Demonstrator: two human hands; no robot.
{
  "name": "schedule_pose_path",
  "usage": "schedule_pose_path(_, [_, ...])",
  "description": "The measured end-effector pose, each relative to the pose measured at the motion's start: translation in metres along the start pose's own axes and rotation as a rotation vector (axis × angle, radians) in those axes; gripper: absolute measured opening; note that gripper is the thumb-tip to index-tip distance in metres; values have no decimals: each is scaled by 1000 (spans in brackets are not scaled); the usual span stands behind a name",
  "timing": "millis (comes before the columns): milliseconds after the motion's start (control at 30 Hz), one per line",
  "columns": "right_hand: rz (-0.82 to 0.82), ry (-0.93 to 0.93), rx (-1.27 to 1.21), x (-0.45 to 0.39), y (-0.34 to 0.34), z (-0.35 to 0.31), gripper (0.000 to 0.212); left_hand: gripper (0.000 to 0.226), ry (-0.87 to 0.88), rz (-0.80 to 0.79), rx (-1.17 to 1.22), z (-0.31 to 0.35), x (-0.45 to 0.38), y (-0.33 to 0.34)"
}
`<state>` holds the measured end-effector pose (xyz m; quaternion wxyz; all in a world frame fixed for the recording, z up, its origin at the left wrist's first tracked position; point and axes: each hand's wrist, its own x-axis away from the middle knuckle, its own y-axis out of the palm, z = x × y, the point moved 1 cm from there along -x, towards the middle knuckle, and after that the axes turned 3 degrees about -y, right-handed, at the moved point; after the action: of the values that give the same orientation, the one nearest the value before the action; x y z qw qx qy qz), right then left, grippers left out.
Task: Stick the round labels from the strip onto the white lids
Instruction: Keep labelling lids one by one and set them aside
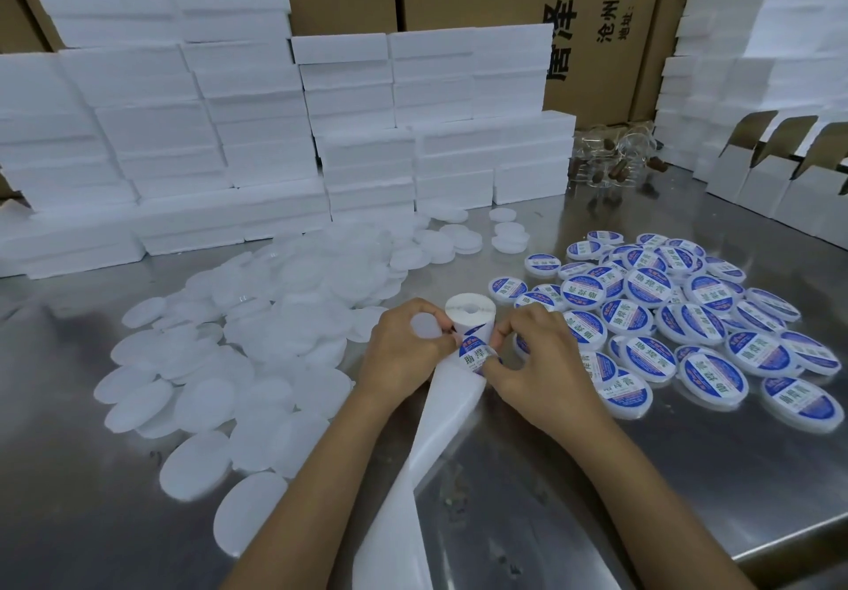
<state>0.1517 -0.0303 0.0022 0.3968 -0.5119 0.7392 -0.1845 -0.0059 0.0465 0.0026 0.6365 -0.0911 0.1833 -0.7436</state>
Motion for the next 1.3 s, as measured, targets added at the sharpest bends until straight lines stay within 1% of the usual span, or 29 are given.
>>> schedule_pose_path(100, [-20, -20, -63, 4, 0, -2, 19, 15, -45, -50, 78, 2, 2, -1])
schedule_pose_path(167, [-40, -29, -111, 6, -1, -4, 20, 16, -92, -80, 111, 5, 3, -1])
schedule_pose_path(267, [-59, -22, -166, 10, -1, -6, 21, 15, -136, -82, 202, 7, 6, -2])
schedule_pose_path(400, [-54, -38, -160, 14, -2, -4, 23, 16, -158, -98, 215, 8, 7, -3])
schedule_pose_path(533, [-82, -60, -178, 16, -3, -2, 18, 17, -176, -103, 155, 10, 6, -4])
schedule_pose_path(600, [-74, -19, -304, 15, -4, -2, 16, 16, -163, -115, 197, 11, 8, -5])
schedule_pose_path(700, [-46, 75, -616, 9, -14, -4, 30, 12, -157, -106, 259, 16, 9, -9])
schedule_pose_path(733, [-45, 101, -704, 6, -18, -6, 29, 15, -182, -87, 310, 19, 8, -10])
schedule_pose_path(767, [-43, 121, -774, 2, -22, -8, 23, 23, -231, -81, 419, 21, 7, -11])
schedule_pose_path(800, [-39, 134, -828, -2, -25, -11, 17, 32, -282, -101, 572, 23, 5, -13])
schedule_pose_path(867, [-45, 131, -909, -12, -27, -18, 16, 44, -315, -169, 863, 26, 5, -17])
schedule_pose_path(967, [-106, 119, -997, -29, -15, -35, 23, 38, -308, -208, 1099, 26, 7, -21])
schedule_pose_path(1033, [-125, 133, -993, -37, -4, -48, 23, 37, -306, -228, 1174, 26, 7, -23])
schedule_pose_path(1133, [-74, 173, -942, -43, 10, -57, 21, 38, -284, -194, 1216, 27, 5, -27])
schedule_pose_path(1200, [-41, 204, -936, -43, 14, -60, 22, 37, -264, -174, 1195, 27, 4, -30])
schedule_pose_path(1300, [-18, 223, -935, -41, 17, -65, 22, 39, -232, -185, 1141, 29, 4, -28])
